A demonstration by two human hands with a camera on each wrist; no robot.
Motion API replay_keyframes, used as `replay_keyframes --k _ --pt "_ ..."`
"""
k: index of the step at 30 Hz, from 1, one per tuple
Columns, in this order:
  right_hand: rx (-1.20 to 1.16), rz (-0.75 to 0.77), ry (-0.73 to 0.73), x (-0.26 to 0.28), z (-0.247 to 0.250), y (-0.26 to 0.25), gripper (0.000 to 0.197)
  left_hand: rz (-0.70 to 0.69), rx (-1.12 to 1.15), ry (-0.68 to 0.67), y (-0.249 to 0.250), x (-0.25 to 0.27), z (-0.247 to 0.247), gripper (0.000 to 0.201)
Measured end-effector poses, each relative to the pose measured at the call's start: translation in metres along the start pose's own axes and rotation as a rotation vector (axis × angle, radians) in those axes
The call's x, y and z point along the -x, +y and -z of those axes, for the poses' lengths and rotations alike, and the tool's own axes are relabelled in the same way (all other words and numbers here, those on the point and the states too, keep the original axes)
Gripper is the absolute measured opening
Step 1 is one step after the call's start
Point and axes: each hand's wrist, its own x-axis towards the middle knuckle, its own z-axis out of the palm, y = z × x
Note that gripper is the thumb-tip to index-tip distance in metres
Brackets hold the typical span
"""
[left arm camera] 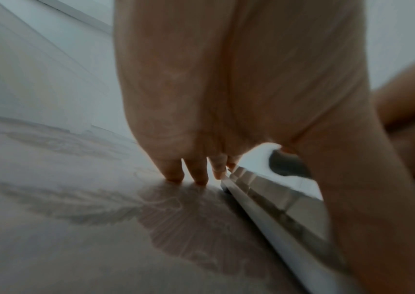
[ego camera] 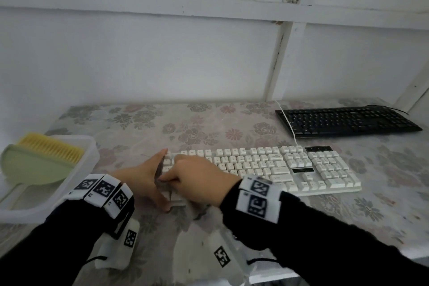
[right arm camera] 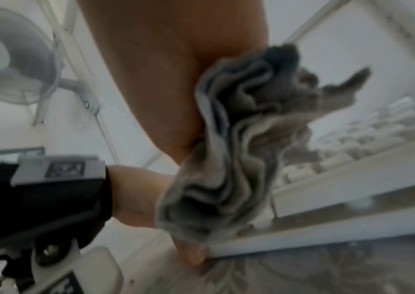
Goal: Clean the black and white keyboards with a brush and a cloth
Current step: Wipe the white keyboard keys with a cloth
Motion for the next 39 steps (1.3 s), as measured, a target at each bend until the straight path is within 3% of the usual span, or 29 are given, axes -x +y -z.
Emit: replay_keyframes --k 1,7,10,17,26,33,39 --pt "0.023 0.010 -0.008 -0.006 -0.005 -0.003 0.029 0.001 -0.013 -0.004 0.000 0.000 0.000 0.179" --pt "0.071 -0.024 0.017 0.003 -0.010 0.017 0.028 0.010 0.030 -0.016 -0.001 0.000 0.000 0.162" --pt "0.035 -0.048 0.050 0.026 -0.009 0.043 0.026 0.009 0.033 -0.048 0.003 0.003 0.003 0.171" --pt "0.063 -0.193 0.046 0.080 0.003 0.089 0.029 -0.025 0.082 -0.063 0.003 0.006 0.003 0.172" --pt "0.081 -0.392 0.024 0.110 0.022 0.114 0.028 -0.025 0.066 -0.061 0.005 0.007 0.003 0.170" --pt "0.012 -0.232 0.121 0.093 0.003 0.091 0.028 -0.013 0.064 -0.056 0.003 0.005 0.003 0.171" --pt "0.022 -0.267 0.144 0.111 0.003 0.110 0.027 -0.014 0.061 -0.057 0.001 0.005 0.003 0.173"
